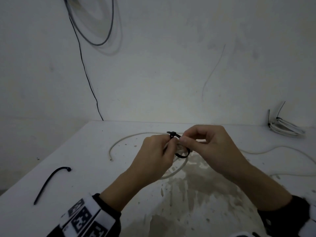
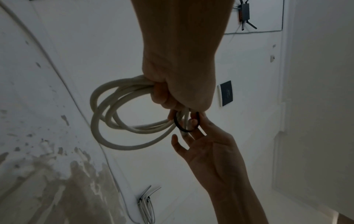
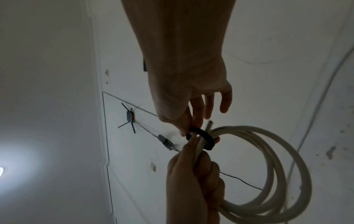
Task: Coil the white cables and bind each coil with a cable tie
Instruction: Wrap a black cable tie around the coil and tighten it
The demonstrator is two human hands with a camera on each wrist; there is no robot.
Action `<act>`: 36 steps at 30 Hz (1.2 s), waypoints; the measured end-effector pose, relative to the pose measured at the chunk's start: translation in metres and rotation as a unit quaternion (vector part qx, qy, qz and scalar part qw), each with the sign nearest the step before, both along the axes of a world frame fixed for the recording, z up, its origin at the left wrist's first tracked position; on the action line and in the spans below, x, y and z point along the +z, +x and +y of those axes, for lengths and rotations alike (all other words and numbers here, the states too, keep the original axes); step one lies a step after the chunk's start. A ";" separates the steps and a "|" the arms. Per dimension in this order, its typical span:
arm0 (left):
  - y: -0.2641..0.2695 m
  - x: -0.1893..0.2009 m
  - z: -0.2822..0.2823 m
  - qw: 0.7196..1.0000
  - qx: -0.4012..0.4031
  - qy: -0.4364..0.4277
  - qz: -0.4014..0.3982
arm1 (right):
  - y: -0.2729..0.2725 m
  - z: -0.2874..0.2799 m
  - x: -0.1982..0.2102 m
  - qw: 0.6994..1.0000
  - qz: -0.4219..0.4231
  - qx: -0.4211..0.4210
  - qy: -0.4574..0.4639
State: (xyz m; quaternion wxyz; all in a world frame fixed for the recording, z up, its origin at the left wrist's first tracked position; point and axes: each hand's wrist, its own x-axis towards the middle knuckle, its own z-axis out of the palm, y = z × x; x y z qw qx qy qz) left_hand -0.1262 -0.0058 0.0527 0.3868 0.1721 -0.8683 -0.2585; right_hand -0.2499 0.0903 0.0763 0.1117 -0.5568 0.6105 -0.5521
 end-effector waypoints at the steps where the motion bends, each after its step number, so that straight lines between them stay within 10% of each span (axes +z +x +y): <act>1: 0.001 0.001 0.000 1.000 -0.010 -0.019 -0.002 | 0.000 0.000 0.001 1.000 -0.022 0.010 0.007; 17: 0.014 0.006 0.002 0.985 -0.121 -0.098 -0.075 | -0.006 -0.008 0.032 0.942 -0.196 0.112 0.246; 26: 0.019 0.011 0.005 0.992 -0.114 -0.055 -0.022 | 0.006 -0.024 0.042 0.910 -0.414 0.006 0.025; 36: 0.014 0.015 0.012 0.991 -0.072 0.104 -0.051 | 0.021 -0.028 0.034 0.974 -0.216 -0.053 -0.031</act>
